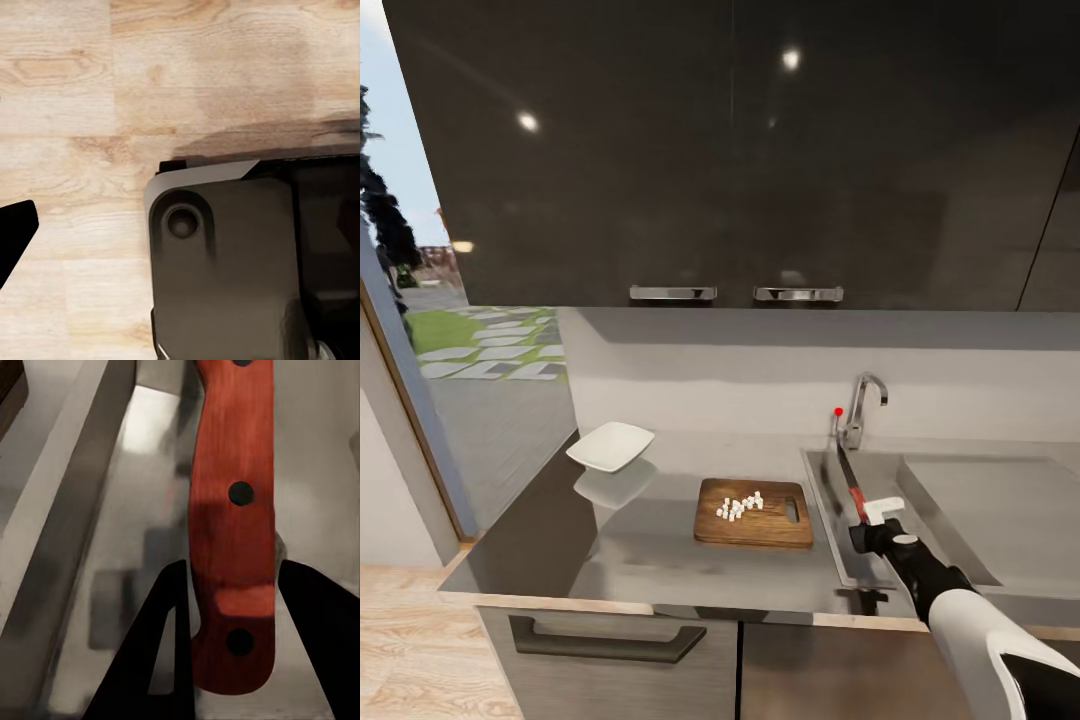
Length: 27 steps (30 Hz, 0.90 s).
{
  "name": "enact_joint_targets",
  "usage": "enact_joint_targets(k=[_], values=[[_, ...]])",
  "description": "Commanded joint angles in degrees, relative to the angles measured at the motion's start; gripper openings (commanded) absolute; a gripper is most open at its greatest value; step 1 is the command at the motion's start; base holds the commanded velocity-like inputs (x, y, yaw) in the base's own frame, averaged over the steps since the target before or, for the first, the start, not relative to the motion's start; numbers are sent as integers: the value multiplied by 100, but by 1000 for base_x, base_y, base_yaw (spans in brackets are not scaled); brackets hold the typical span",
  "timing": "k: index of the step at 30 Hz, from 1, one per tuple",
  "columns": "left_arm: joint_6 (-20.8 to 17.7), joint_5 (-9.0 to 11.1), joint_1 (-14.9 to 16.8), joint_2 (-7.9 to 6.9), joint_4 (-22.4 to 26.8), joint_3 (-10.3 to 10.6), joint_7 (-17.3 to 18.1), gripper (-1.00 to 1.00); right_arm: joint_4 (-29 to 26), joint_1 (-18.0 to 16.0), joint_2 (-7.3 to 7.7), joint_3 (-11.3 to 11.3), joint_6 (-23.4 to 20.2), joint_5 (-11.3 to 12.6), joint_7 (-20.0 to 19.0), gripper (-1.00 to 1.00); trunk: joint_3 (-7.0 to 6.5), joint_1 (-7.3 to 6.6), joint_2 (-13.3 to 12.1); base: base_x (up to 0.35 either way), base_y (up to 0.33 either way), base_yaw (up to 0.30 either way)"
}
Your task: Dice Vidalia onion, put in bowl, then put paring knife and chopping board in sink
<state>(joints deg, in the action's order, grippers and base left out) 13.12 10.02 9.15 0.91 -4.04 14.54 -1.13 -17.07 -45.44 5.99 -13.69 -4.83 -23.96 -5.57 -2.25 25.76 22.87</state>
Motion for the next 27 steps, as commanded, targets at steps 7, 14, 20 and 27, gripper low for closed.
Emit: enact_joint_targets(k=[7, 14, 20, 27], values=[[50, 53, 8, -49, -27, 40, -3, 100, 168, 0, 12, -55, -34, -47, -51, -100, 2, 2, 5, 0, 0, 0], [50, 47, 8, -56, -18, 40, -2, 100, 319, 0, 172, -639, -34, -44, -69, -100, 2, 2, 5, 0, 0, 0], [47, 47, 8, -42, -18, 40, -2, 100, 345, 0, 117, -871, 5, -36, -35, -100, 2, 2, 5, 0, 0, 0], [43, 47, 8, -35, -18, 40, -2, 100, 452, 0, 64, -903, -3, 216, -32, -100, 2, 2, 5, 127, 0, 0]])
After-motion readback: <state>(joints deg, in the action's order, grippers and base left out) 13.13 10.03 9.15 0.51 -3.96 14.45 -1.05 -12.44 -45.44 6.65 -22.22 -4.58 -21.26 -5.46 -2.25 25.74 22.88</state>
